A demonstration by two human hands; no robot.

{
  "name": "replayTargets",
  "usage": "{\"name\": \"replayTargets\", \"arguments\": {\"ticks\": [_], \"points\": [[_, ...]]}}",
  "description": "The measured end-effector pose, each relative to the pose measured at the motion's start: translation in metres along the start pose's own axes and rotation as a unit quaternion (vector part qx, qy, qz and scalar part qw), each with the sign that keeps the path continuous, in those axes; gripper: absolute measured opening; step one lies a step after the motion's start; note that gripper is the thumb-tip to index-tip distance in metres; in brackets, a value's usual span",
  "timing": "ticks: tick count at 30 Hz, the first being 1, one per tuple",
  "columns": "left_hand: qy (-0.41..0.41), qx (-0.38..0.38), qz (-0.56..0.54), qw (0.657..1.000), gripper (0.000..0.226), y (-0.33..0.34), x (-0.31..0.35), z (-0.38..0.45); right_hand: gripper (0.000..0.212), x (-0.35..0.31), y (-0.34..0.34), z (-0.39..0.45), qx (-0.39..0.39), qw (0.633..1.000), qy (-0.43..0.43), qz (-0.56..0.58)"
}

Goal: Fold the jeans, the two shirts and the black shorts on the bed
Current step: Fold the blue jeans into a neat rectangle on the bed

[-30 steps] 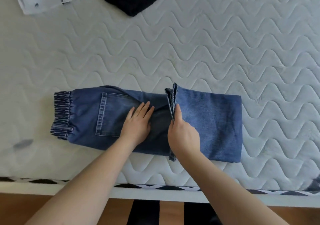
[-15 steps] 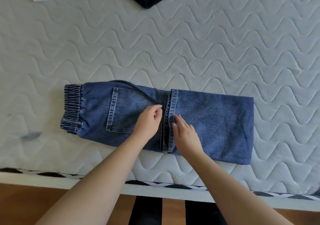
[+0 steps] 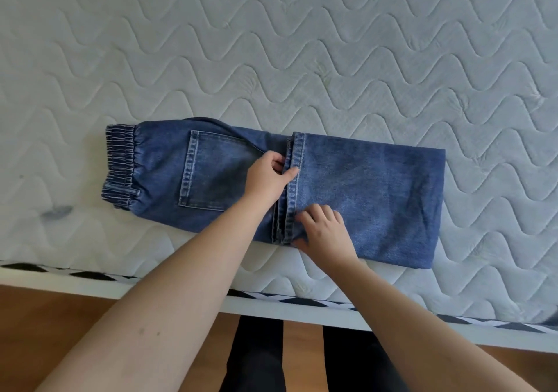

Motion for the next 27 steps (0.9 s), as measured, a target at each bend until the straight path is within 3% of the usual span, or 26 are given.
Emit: {"name": "replayTargets", "arguments": {"ticks": [4, 9, 17, 22, 27], "points": [[0.012, -0.045, 0.051, 0.998, 0.055, 0.003, 0.0, 0.005, 0.034, -0.008, 0.008, -0.002, 0.015, 0.998, -0.056, -0.034], [0.005, -0.042, 0.077, 0.996, 0.046, 0.002, 0.0, 0.009, 0.027, -0.012, 0.008, -0.012, 0.037, 0.996, -0.077, -0.008], [-0.038, -0.071, 0.002, 0.997, 0.067, 0.002, 0.006, 0.005, 0.026, -0.014, 0.013, -0.024, 0.044, 0.995, -0.073, 0.056], [-0.078, -0.056, -0.038, 0.995, 0.048, 0.008, 0.015, 0.006, 0.031, -0.014, 0.025, -0.02, 0.02, 0.996, -0.062, 0.069], [0.002, 0.033, 0.063, 0.997, 0.031, 0.002, 0.026, 0.005, 0.021, -0.011, 0.023, -0.015, 0.022, 0.991, -0.051, 0.123]]}}
Point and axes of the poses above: each hand's wrist, its own z-axis towards the middle knuckle, its own y-axis out of the palm, x = y × z, the point moved 4 cm from there along z, towards the middle knuckle, and after that the axes turned 1 degree about -z, right-handed, at the moved point
